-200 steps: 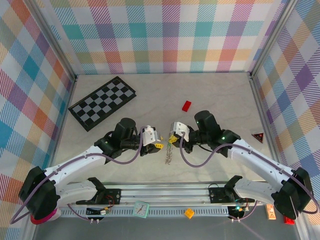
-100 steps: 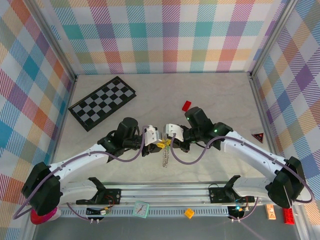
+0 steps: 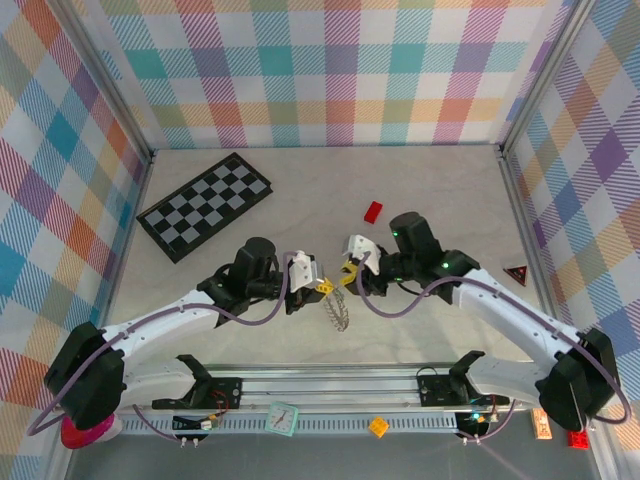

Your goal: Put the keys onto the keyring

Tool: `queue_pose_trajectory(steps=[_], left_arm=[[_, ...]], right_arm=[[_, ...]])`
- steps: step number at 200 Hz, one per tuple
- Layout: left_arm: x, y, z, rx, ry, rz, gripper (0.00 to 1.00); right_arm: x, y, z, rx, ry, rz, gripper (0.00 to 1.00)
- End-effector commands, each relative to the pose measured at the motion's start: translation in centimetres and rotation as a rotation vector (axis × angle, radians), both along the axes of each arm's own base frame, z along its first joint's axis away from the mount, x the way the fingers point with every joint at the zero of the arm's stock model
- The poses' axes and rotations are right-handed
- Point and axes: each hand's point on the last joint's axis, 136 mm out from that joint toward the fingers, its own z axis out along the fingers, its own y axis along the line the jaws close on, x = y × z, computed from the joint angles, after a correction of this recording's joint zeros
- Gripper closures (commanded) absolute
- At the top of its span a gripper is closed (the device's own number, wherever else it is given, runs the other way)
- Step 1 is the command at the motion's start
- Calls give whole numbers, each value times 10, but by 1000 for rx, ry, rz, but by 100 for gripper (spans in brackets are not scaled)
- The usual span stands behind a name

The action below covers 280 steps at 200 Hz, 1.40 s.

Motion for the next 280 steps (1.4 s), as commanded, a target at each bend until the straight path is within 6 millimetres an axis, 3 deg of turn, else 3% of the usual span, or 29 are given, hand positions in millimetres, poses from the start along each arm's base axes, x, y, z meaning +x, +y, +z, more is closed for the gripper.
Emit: queue_pose_trajectory(steps=[1, 72, 137, 207, 246, 280], left_arm=[[-5, -6, 11, -89, -16, -21, 100], [-1, -7, 8, -93, -7, 2, 100], [0, -8, 10, -98, -13, 6, 100], [0, -7, 12, -102, -21, 5, 100], [-2, -8, 16, -115, -31, -4, 100], [-4, -10, 20, -129, -33, -25, 100]], right_arm=[[-13, 4, 10, 114, 77, 3, 65], [-25, 6, -4, 142, 201, -21, 67], [-21, 8, -12, 115, 231, -45, 77], [-19, 9, -13, 112, 244, -56, 100], [-17, 5, -16, 89, 212, -70, 100], [-10, -1, -31, 56, 182, -98, 100]])
